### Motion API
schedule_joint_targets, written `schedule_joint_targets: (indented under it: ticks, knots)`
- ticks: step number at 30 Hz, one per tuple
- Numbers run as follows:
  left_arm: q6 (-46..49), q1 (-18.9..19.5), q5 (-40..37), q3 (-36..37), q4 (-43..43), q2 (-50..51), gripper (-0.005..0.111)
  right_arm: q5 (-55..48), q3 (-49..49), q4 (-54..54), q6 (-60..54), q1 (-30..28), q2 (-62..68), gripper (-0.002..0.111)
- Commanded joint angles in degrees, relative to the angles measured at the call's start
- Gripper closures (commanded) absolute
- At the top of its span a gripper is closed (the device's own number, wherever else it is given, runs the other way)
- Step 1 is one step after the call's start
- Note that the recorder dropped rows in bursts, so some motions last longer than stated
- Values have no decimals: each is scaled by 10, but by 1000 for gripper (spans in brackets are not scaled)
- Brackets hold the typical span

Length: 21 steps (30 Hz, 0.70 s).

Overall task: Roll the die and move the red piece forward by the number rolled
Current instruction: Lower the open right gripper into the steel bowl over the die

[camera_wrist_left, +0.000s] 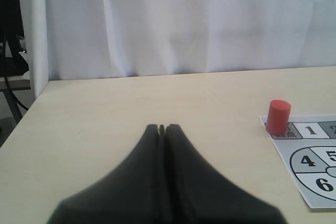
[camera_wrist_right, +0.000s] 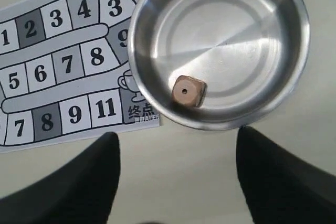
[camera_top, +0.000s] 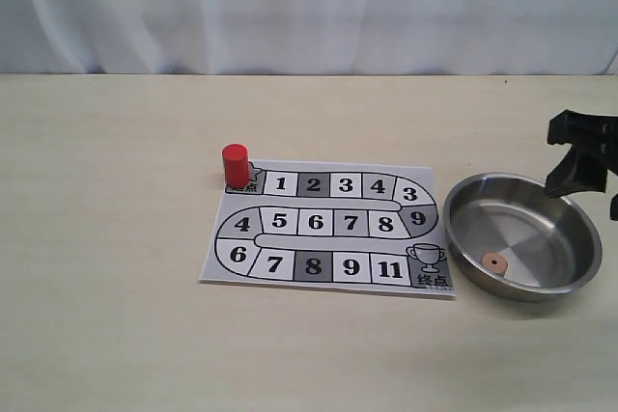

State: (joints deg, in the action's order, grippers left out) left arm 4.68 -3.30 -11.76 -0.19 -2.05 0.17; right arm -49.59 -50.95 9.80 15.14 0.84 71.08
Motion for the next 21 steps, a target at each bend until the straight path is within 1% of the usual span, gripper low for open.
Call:
schedule_joint_targets:
  ticks: [1, 5, 14, 17, 21]
  knots:
    - [2, 0, 5, 2, -1, -2, 107, 35, -4, 3, 22, 0, 43, 47]
    - [2, 0, 5, 2, -1, -2, 107, 57, -4, -4, 41, 14, 80, 47]
    - [2, 0, 5, 2, -1, -2, 107, 167, -4, -9, 116, 59, 157, 47]
    - [2, 0, 5, 2, -1, -2, 107, 168, -3, -22, 138, 60, 181, 47]
    - [2, 0, 5, 2, -1, -2, 107, 139, -3, -54, 192, 60, 211, 47]
